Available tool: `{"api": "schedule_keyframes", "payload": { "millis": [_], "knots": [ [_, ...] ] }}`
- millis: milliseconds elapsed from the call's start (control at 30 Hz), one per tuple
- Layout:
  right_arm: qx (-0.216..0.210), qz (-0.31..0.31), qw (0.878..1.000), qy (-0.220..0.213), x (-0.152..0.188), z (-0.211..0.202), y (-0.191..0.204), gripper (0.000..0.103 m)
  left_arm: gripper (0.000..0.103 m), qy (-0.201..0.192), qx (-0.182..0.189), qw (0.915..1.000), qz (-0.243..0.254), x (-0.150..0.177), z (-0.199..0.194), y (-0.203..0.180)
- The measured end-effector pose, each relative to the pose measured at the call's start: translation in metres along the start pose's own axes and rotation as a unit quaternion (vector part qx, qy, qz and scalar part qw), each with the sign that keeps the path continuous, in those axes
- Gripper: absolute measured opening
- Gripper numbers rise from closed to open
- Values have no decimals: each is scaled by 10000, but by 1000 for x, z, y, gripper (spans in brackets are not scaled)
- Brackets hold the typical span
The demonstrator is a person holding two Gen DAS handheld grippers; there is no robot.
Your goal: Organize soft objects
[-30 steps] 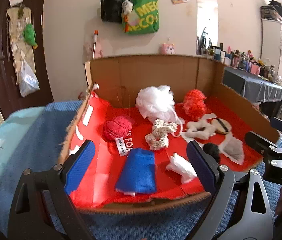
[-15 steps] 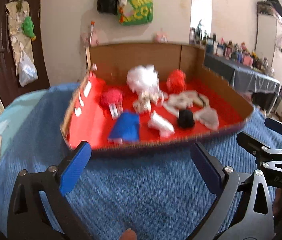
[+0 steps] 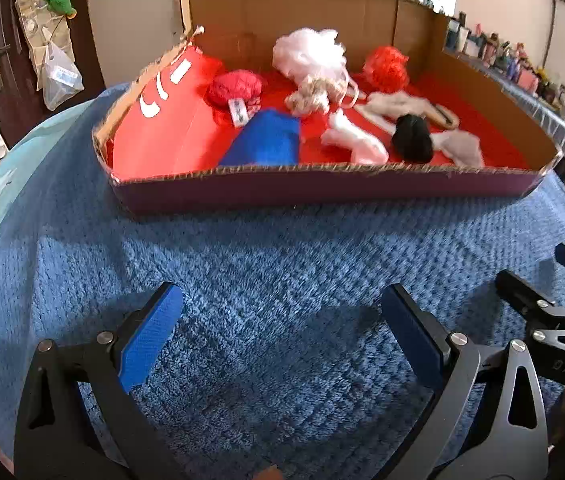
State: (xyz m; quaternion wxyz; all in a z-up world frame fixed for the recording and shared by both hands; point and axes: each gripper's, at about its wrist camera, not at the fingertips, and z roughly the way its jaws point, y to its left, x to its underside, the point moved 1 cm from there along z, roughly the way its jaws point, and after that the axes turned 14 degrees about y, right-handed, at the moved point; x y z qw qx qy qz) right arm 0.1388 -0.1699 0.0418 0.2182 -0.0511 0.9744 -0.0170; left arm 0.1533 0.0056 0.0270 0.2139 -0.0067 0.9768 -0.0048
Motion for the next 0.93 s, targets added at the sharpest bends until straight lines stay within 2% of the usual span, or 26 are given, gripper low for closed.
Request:
{"api": "schedule_keyframes", "payload": {
  "millis": [233,933],
  "knots": [
    [24,164,9997,168,5,6,-8,103,102,103,-145,9998,43,2,6,-2],
    [-32,209,9996,203,2,9,-9,103,103,93,-115,9999,25,2,8,-1]
  ]
}}
